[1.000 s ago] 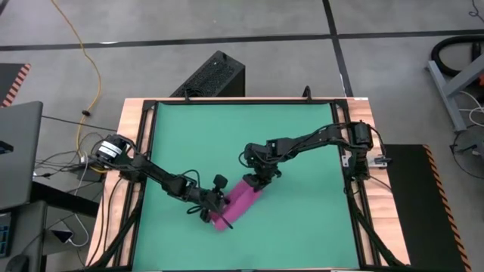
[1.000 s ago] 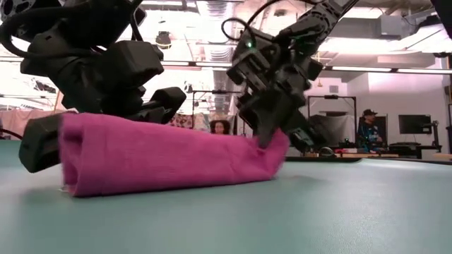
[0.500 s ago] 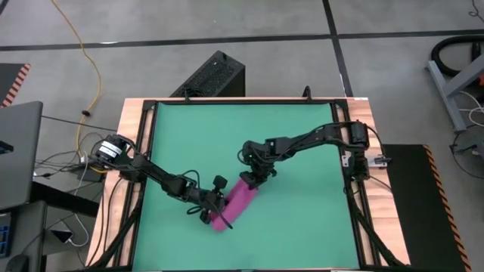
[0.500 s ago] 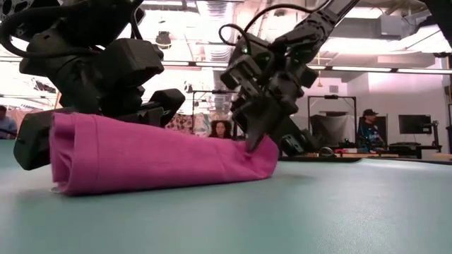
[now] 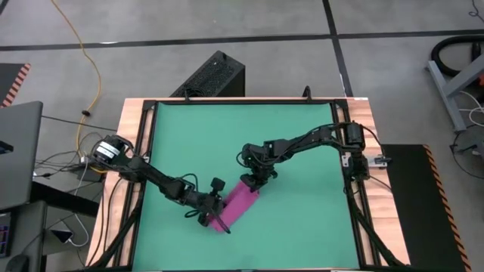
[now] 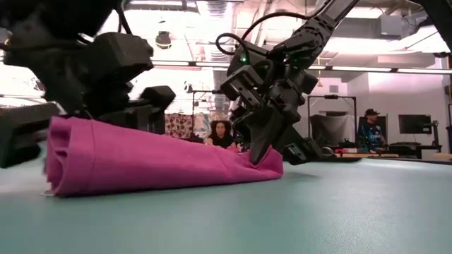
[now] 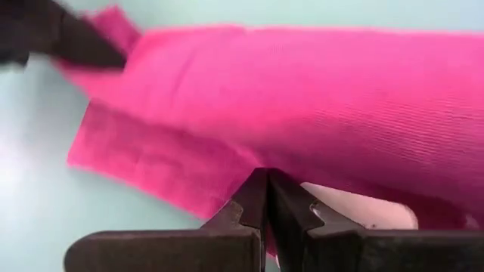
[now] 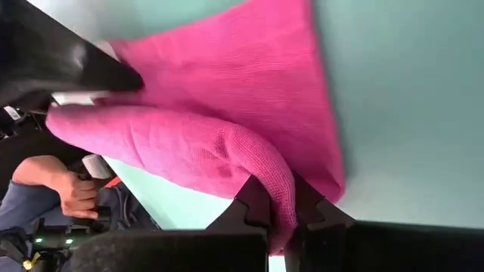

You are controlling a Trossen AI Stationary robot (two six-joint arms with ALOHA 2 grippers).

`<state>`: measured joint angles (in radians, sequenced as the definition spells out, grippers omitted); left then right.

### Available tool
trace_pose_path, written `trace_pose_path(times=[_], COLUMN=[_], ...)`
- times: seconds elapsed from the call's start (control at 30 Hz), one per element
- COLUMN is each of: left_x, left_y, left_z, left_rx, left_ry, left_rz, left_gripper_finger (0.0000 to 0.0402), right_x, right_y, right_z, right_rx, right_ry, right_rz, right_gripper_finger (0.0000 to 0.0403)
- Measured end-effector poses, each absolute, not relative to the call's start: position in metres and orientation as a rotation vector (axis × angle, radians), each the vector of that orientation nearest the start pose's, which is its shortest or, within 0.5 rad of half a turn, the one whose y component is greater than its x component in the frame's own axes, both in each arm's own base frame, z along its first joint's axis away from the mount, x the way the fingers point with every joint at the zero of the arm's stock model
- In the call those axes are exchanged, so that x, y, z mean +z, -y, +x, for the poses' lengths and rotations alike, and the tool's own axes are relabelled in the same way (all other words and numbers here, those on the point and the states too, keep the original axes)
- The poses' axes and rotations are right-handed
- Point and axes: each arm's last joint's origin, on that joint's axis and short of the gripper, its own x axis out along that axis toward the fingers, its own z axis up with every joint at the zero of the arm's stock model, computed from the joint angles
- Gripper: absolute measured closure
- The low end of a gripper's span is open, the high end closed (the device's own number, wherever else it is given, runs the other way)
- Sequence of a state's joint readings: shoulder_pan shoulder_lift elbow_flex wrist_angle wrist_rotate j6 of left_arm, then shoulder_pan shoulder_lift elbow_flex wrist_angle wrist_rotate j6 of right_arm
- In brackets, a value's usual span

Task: Roll towel
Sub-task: Roll the pink towel

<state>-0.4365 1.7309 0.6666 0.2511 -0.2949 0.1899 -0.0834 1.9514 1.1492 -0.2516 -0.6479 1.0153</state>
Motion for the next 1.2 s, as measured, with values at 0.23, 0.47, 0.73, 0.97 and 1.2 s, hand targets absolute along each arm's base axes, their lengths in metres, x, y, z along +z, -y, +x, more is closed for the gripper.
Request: trace_pose_path(times=[0.23,0.47,0.73,0.97,1.2], left_x=[0.158,0.18,0.156,0.139,0.134], left_y=[0.129,0.133,0.119,0.108,0.105], left_z=[0.25,0.24,0.255,0.271,0.277], left_rx=[-0.055,-0.057,-0.04,-0.135,-0.203], left_ry=[-0.669,-0.584,-0.673,-0.689,-0.674], left_rz=[0.514,0.491,0.584,0.558,0.536], left_gripper_finger=[0.0402,0.0401,0.0401,0.0401,0.0402], right_x=[0.135,0.138,0.138,0.138,0.138], right_y=[0.013,0.01,-0.001,-0.008,-0.009], right_z=[0.377,0.381,0.382,0.382,0.382], right_rx=[-0.043,-0.002,0.035,0.058,0.064], right_ry=[-1.189,-1.15,-1.162,-1.162,-1.149], right_rz=[1.25,1.228,1.189,1.154,1.116], right_gripper_finger=[0.0382,0.0382,0.0382,0.0382,0.0382])
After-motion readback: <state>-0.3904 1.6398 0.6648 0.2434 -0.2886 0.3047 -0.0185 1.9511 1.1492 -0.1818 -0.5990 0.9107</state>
